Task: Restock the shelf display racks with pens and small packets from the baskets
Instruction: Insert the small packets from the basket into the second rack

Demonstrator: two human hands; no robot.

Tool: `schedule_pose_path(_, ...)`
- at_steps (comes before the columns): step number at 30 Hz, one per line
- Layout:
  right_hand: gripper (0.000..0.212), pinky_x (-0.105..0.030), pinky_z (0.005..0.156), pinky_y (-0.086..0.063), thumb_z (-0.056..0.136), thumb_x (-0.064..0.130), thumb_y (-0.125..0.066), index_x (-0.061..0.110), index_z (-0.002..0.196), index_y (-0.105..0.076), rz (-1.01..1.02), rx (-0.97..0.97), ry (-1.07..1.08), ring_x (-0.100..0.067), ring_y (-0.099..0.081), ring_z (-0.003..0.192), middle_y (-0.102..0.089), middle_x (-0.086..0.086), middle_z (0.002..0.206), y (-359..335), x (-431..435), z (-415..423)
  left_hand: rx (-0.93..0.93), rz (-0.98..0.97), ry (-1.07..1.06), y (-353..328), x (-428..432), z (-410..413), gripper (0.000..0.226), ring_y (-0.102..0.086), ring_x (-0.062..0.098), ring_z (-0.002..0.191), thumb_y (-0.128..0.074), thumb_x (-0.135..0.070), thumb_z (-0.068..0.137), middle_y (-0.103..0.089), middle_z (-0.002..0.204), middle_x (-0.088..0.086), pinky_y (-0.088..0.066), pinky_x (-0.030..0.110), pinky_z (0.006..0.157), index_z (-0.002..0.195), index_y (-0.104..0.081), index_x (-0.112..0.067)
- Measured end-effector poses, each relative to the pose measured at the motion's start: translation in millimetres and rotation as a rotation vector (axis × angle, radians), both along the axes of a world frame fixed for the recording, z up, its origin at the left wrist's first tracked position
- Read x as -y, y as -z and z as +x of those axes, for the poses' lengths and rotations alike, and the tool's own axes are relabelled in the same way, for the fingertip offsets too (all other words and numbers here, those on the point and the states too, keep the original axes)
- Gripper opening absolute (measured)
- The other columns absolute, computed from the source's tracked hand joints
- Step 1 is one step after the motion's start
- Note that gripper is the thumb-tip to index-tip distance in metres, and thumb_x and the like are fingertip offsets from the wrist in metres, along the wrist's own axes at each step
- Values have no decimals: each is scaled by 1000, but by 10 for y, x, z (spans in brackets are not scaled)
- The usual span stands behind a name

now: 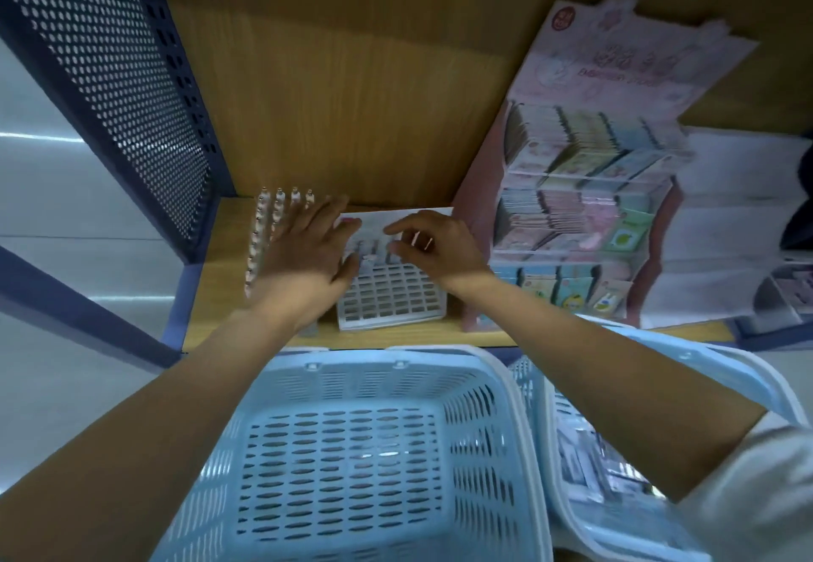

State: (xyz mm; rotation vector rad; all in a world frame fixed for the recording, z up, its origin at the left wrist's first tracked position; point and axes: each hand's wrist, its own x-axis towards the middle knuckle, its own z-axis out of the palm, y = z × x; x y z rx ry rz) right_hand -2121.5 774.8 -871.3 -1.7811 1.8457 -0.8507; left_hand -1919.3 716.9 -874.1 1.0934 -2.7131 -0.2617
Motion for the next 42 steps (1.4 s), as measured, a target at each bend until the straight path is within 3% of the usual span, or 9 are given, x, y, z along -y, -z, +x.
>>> schedule_pose_path(3, 7, -8, 61, -39, 88, 15, -67, 17, 93, -71, -24, 141, 107, 3, -56, 61, -63, 22, 72, -347, -375, -295, -124, -39, 114, -223, -256, -450, 50, -54, 34, 116, -35, -36, 88, -59, 129, 12, -41, 44, 97, 118, -65, -9)
schedule_pose_path(7, 16, -16, 56, -36, 90, 12, -60, 9, 75, -67, -2, 218, 231, 2, -46, 53, -56, 10, 58, -647, -1137, -845, -183, 14, 340, -378, -799, -1171, 41, -56, 28, 103, -38, -33, 88, -62, 115, 7, -45, 38, 83, 113, -63, -13)
schedule_pose_path(10, 29, -26, 52, -40, 93, 19, -57, 20, 64, -63, 102, 267, 338, -8, -48, 52, -57, 2, 58, -478, -1813, -1178, -125, 78, 566, -238, -1181, -1593, 49, -52, 27, 121, -37, -38, 90, -56, 133, 7, -44, 39, 96, 128, -57, -15)
schedule_pose_path(12, 28, -27, 54, -44, 92, 22, -57, 22, 65, -62, 258, 258, 395, -12, -52, 55, -60, -1, 62, -174, -2186, -1358, -13, 121, 640, -118, -1365, -1748, 63, -32, 24, 141, -26, -49, 91, -34, 155, 5, -23, 38, 115, 145, -40, -19)
schedule_pose_path(16, 15, -32, 78, -51, 89, 32, -66, 20, 98, -67, 539, 192, 416, -12, -61, 80, -64, -1, 91, 538, -2618, -1578, 130, 128, 627, 113, -1503, -1806, 80, 5, 16, 150, -1, -60, 86, 12, 162, -7, 5, 33, 119, 156, -2, -21)
schedule_pose_path(22, 72, -41, 108, -33, 78, 60, -65, 31, 139, -39, 842, -29, 241, -21, -40, 125, -41, -5, 128, 1093, -2700, -1543, 111, 142, 616, 107, -1509, -1769, 65, 13, 12, 149, -25, -48, 103, 16, 161, -10, 6, 32, 120, 156, 1, -20)
schedule_pose_path(26, 81, -39, 99, -39, 69, 68, -67, 25, 132, -40, 868, -92, 148, -18, -44, 114, -43, 1, 122, 1184, -2681, -1430, 104, 150, 617, 125, -1505, -1769, 64, 11, 13, 149, -26, -47, 103, 13, 162, -9, 1, 34, 122, 156, -3, -19)
schedule_pose_path(34, 41, -32, 72, -44, 76, 42, -76, 18, 96, -50, 837, 34, 93, -17, -49, 76, -51, 3, 85, 1226, -2644, -1249, 104, 147, 613, 99, -1513, -1759, 64, 12, 13, 149, -26, -46, 103, 13, 162, -8, 3, 32, 119, 156, -2, -20)
schedule_pose_path(42, 67, -24, 78, -41, 70, 57, -76, 21, 119, -48, 1035, 200, 27, -14, -53, 95, -54, 6, 105, 1084, -2626, -1167, 98, 164, 611, 87, -1515, -1761, 64, 11, 13, 149, -26, -46, 103, 11, 163, -8, 3, 33, 120, 156, -2, -20)
